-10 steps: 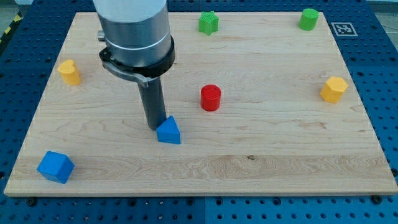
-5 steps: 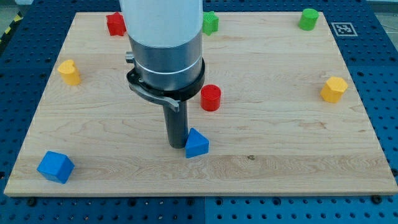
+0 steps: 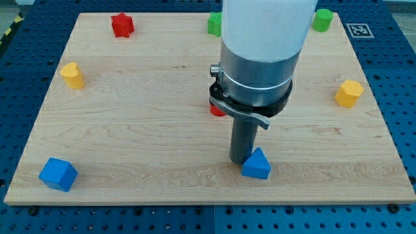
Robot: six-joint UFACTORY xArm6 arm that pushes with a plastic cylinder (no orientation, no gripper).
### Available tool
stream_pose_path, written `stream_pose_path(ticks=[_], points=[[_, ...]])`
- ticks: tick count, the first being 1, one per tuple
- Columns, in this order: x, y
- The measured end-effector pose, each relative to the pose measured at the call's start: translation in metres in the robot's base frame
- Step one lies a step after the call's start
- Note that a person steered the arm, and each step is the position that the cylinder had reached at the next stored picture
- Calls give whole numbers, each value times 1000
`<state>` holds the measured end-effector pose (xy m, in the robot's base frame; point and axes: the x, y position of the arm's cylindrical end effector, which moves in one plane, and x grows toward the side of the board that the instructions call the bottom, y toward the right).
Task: Place the red circle to the bottom right corner of the board
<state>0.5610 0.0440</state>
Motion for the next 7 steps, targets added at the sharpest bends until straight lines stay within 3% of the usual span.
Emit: stream_pose_path(ticks=[1, 3, 4, 7], points=[[-10, -22], [-71, -89], [-101, -91], [-116, -62]])
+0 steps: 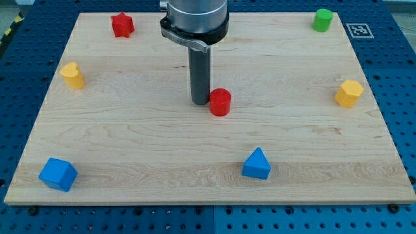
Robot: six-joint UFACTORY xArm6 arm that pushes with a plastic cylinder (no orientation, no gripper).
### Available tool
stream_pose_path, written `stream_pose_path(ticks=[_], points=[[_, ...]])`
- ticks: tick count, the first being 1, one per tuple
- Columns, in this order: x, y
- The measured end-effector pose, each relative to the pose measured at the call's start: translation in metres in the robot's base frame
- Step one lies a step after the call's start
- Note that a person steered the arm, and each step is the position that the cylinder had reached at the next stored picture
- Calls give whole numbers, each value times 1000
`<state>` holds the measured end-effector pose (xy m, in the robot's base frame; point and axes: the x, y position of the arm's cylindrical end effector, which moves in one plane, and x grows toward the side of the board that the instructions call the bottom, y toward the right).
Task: Place the red circle to the bottom right corner of the board
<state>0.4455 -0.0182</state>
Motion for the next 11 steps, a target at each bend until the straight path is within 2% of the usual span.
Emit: stream_pose_path(ticks=[5, 7, 11], points=[[3, 73], [25, 112], [43, 135]])
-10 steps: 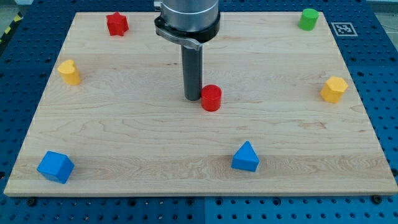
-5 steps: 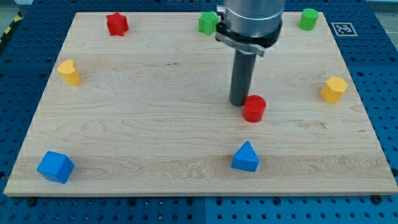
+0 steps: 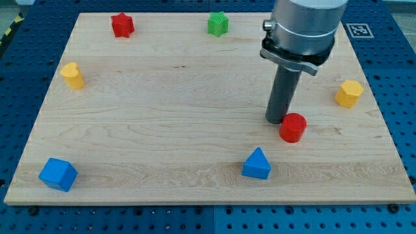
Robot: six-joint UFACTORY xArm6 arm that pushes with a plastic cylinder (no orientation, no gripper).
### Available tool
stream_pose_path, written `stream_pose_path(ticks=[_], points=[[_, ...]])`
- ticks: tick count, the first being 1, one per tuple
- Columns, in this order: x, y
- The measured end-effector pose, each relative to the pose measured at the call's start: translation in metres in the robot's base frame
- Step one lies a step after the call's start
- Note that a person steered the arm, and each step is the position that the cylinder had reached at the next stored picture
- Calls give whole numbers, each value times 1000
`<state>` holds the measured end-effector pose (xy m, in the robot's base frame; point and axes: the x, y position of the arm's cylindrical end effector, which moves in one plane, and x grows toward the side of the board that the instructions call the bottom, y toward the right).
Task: Place the red circle to the bottom right corner of the board
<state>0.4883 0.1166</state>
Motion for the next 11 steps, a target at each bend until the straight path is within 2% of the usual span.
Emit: stream_pose_path(ticks=[1, 2, 5, 7, 11], points=[[7, 10], [7, -9], [33, 49], [15, 71], [21, 97]])
